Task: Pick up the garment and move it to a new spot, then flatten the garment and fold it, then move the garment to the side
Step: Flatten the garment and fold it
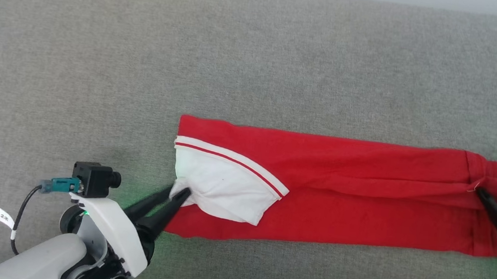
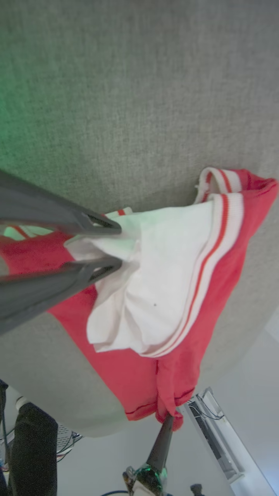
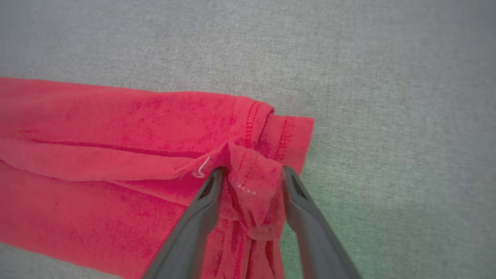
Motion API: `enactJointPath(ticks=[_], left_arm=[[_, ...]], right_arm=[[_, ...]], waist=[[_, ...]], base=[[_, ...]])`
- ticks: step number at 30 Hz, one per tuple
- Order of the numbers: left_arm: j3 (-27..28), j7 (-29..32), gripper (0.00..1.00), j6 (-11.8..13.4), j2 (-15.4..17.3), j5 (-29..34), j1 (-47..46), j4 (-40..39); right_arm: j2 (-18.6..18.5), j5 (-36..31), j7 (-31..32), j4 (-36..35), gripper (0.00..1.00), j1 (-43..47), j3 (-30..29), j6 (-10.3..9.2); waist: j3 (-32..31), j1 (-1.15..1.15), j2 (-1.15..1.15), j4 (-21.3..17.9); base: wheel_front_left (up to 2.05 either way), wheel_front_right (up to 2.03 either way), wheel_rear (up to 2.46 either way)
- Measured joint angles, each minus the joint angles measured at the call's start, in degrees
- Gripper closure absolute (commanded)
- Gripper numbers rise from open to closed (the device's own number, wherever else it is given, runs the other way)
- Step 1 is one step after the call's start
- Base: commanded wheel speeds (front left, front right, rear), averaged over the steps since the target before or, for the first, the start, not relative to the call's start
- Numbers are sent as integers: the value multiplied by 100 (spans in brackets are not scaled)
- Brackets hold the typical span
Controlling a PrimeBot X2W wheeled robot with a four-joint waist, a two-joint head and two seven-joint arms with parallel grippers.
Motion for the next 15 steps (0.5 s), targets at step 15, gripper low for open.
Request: enactJointPath(ticks=[15], left_arm=[[1796,-393,0,123,-992,1122,932,689]], right_arm=[[235,187,581,799,0,322,-914,0]], waist=[[-329,0,0,579]], base=[[0,0,0]])
